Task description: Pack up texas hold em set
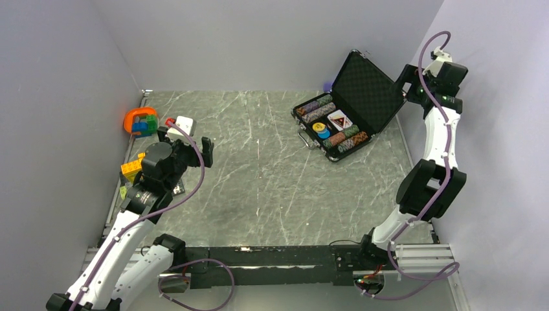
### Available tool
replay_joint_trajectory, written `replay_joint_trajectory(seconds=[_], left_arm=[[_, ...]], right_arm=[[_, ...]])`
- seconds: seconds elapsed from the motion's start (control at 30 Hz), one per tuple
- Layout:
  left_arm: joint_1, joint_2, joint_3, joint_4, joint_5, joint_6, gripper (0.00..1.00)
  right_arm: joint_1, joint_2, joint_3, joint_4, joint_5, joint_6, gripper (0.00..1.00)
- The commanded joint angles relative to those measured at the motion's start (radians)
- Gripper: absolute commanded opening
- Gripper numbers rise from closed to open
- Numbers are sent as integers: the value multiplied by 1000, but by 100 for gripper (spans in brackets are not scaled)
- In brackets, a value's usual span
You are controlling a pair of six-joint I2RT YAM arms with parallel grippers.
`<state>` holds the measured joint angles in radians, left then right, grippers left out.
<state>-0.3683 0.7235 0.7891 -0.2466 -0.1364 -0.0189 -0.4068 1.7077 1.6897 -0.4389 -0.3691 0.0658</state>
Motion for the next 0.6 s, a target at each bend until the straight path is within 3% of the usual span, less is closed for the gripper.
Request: replay_joint_trajectory(seconds=[0.0, 0.33, 0.57], left_arm=[[-4, -3, 5, 38, 4, 5, 98], [-4, -2, 5, 39, 1, 7, 98], [-4, -3, 4, 38, -4, 7, 98]], right_arm=[[-17, 50, 52, 79, -99, -47, 99], [-24, 123, 71, 90, -101, -86, 99], [-24, 197, 145, 46, -206, -111, 99]])
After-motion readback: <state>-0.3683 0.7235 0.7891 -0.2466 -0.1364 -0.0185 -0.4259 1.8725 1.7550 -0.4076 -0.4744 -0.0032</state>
